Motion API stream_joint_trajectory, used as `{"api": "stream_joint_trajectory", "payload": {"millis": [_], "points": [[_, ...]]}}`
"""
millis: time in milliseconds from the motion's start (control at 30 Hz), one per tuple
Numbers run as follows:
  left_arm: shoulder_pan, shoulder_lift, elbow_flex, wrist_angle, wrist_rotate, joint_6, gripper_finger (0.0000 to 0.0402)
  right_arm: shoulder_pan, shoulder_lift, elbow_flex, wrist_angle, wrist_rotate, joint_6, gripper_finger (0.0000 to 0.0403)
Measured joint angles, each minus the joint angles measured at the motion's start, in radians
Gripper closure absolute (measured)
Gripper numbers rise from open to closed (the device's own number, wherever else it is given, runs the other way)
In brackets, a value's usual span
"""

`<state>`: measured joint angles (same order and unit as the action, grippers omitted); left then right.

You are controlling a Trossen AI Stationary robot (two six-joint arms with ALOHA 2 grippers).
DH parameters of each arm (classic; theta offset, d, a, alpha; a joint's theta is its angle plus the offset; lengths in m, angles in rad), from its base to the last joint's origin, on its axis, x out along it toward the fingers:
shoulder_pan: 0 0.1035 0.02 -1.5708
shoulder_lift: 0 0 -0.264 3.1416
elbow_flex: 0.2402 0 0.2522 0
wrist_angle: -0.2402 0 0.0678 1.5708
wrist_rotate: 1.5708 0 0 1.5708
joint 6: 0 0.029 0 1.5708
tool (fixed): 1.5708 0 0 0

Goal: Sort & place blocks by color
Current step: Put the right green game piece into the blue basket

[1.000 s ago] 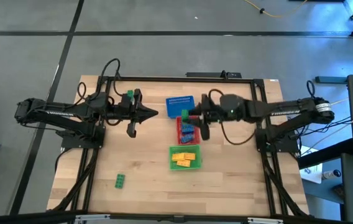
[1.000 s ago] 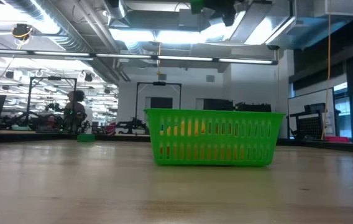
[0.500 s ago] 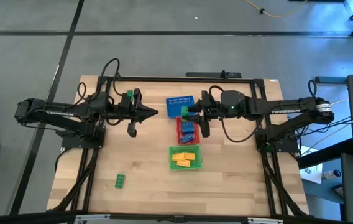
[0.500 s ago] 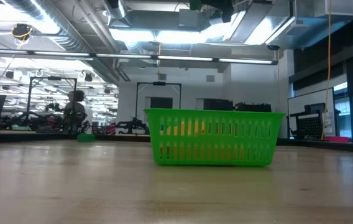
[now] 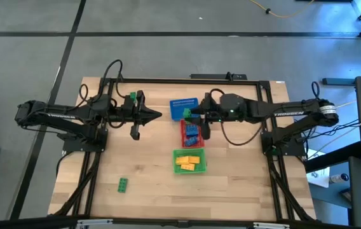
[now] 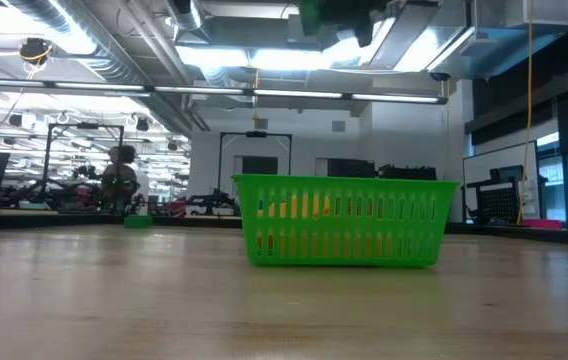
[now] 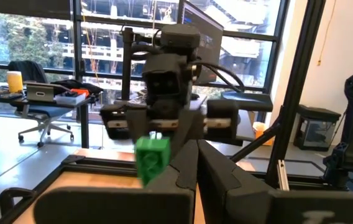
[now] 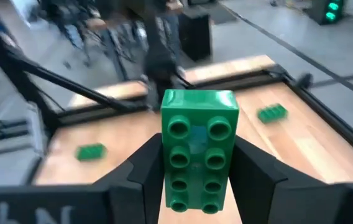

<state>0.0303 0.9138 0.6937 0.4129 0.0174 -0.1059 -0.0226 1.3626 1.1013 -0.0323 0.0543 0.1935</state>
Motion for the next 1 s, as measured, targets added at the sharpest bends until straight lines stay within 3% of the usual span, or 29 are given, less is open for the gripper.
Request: {"api": "stream_joint_trajectory", "payload": {"millis": [400,567,700,1000], "points": [[0.0,0.0,0.0,0.0,0.0,-0.024,0.0402,-0.185,0.399,0.411,-0.494,0.033,-0.04,0.0259],[0.0,0.0,0.0,0.0,-0.009,-0.024,0.0402,-0.245,0.531,0.416,-0.535,0.04,0.066,0.0259],[0.0,0.0,0.0,0.001,-0.02,-0.024,0.0402,-0.279,0.617,0.414,-0.545,0.104,0.153,0.0259],[0.0,0.0,0.0,0.0,-0.032,-0.024,0.0401,-0.322,0.696,0.414,-0.559,0.155,0.371,0.0259]]}}
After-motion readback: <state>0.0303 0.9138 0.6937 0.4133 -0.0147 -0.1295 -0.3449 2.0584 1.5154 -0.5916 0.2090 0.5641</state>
